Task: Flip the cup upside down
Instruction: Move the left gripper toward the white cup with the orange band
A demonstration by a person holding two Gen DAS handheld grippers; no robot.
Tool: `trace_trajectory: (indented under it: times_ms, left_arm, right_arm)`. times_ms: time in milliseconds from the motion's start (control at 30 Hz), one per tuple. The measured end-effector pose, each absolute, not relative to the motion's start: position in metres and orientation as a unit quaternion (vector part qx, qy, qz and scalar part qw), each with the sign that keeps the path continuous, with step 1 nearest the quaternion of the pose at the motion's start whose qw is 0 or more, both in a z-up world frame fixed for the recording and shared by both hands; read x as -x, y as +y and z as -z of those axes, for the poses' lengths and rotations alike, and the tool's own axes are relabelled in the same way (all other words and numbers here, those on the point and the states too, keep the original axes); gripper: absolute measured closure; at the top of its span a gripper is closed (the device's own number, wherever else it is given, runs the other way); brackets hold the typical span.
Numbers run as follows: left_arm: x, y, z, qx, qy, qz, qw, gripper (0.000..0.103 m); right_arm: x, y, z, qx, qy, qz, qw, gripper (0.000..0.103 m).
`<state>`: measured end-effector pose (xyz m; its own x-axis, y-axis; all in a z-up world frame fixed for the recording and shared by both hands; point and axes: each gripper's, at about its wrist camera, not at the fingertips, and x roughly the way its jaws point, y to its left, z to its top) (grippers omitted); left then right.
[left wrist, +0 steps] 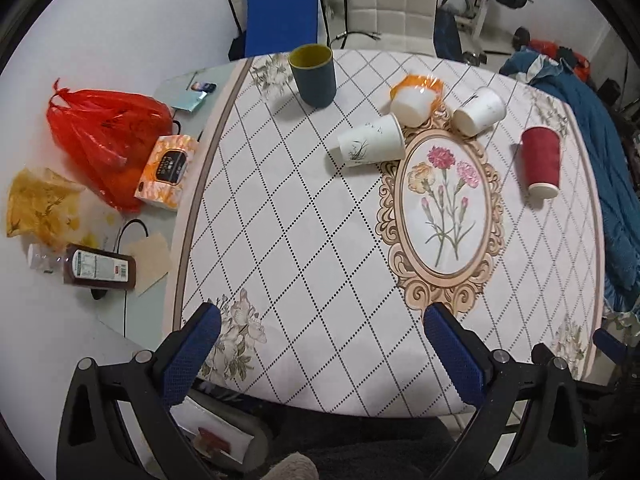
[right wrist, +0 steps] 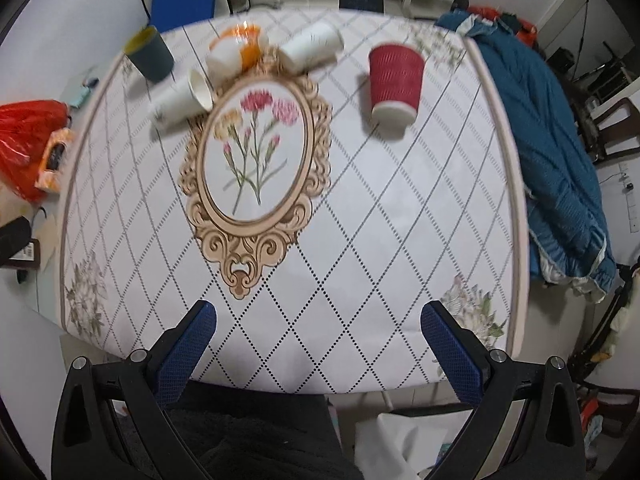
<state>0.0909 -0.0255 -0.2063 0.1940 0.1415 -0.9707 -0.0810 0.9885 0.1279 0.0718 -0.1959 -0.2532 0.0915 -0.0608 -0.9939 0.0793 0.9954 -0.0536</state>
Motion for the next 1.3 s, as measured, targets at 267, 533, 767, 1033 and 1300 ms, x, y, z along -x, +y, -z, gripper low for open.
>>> trace_trajectory:
  times_ms: [267, 533, 767, 1033, 1300]
  left_arm:
    - [-0.148, -0.024, 0.232, -0.042, 0.642, -0.055, 0.764, 0.000]
    - [-0.212, -0.025, 0.247, -0.067, 0.644, -0.037, 0.761, 0.000]
    - [-0.267, -0.036, 0.266, -0.094, 0.644, -0.016, 0.759, 0.000]
    - [-0.337, -0.059, 0.293, -0.145, 0.648, 0.038, 0.747, 0.000]
    - [-0.383, -0.094, 0.311, -0.198, 0.645, 0.121, 0.728, 0.000]
  right_arm:
    - [-0.110, -0.198, 0.293, -0.018, 0.695, 0.064, 0.716, 0.000]
    - [-0.160, -0.200, 0.320, -0.033, 0.709, 0.081, 0.700, 0.000]
    - [-0.200, -0.205, 0.341, -0.045, 0.717, 0.095, 0.689, 0.000]
    - [-0.232, -0.215, 0.356, -0.053, 0.716, 0.119, 0.685, 0.000]
    - [-0.254, -0.219, 0.369, -0.061, 0.714, 0.134, 0.685, 0.000]
